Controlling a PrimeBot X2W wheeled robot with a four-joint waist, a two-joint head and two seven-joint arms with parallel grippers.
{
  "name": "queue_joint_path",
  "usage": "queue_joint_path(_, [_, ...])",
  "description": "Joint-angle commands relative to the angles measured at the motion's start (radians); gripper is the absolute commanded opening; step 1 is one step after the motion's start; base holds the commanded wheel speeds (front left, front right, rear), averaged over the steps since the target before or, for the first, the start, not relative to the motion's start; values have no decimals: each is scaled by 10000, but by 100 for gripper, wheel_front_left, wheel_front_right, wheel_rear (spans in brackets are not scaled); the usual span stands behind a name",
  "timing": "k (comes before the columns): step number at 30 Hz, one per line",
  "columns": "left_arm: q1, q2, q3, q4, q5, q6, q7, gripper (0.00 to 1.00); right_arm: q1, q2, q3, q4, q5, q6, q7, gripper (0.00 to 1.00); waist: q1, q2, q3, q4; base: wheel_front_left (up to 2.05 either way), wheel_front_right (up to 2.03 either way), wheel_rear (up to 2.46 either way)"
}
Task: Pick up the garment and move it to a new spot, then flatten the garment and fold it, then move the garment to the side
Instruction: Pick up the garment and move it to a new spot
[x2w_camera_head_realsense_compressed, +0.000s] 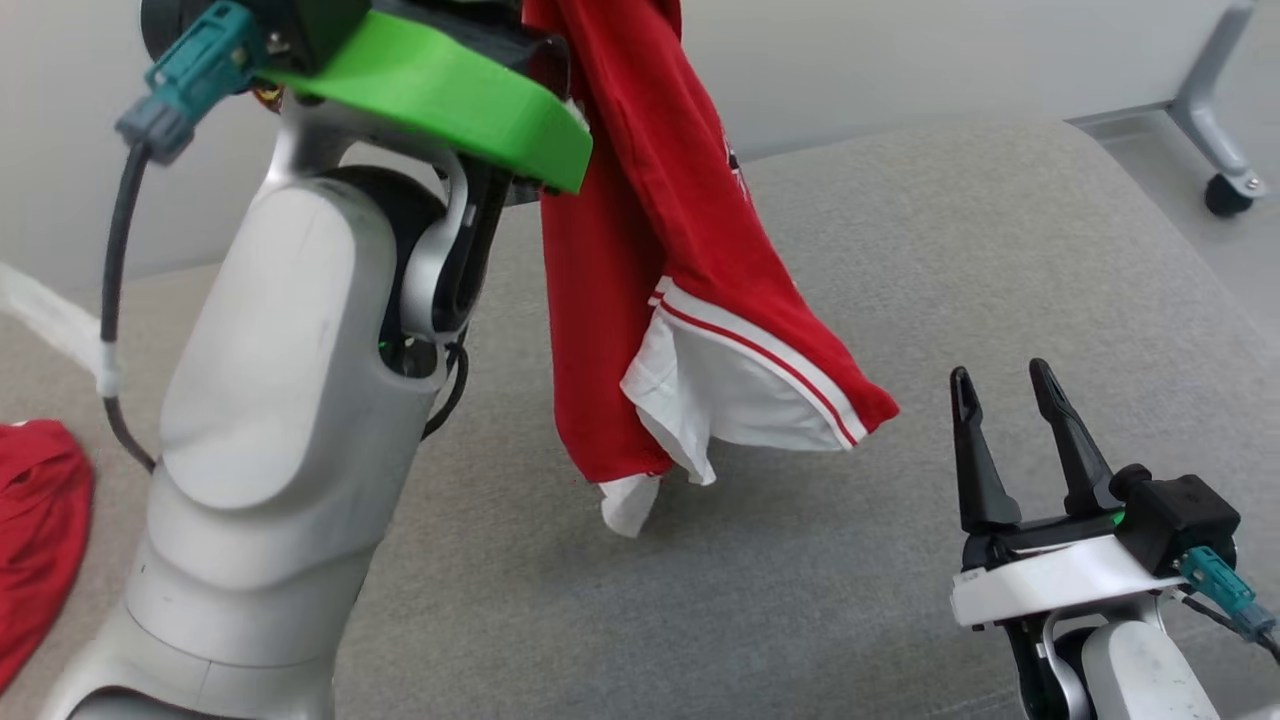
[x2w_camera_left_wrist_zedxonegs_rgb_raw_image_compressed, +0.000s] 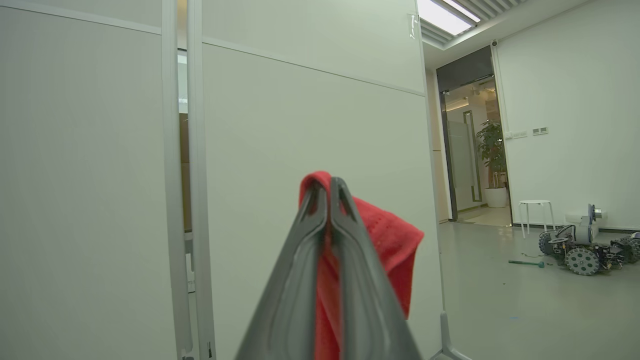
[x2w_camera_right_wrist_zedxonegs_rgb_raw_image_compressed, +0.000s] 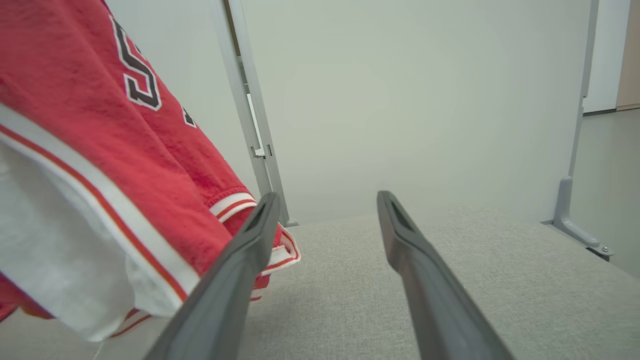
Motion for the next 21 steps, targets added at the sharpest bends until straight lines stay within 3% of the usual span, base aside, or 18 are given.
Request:
queue_joint_path(1, [-364, -3, -73, 319, 137, -113, -76, 0, -175, 14, 83, 43, 4, 3, -38, 100, 0, -1, 315, -921, 0, 0, 0])
queue_joint_path(6, [-1340, -97, -601, 1765, 117, -467, -352, 0, -430, 36, 239, 106, 214, 3, -38, 100, 0, -1, 756, -1768, 0, 0, 0])
queue_joint_path(13, [-2894, -149, -2227, 4308, 0, -987, -1048, 0, -873, 54, 424, 298, 784, 5, -38, 100, 0, -1, 1726, -2963, 0, 0, 0])
queue_joint_path(18, [-3281, -139, -3313, 6141, -299, -850, -1676, 0, -1082, 56, 499, 510, 1100, 5, -38, 100, 0, -1, 2100, -3441, 0, 0, 0])
queue_joint_path(21, [-3185, -140, -3710, 7330, -601, -450, -1902, 0, -1184, 57, 600, 590, 1213, 5, -38, 100, 0, -1, 2227, -3584, 0, 0, 0])
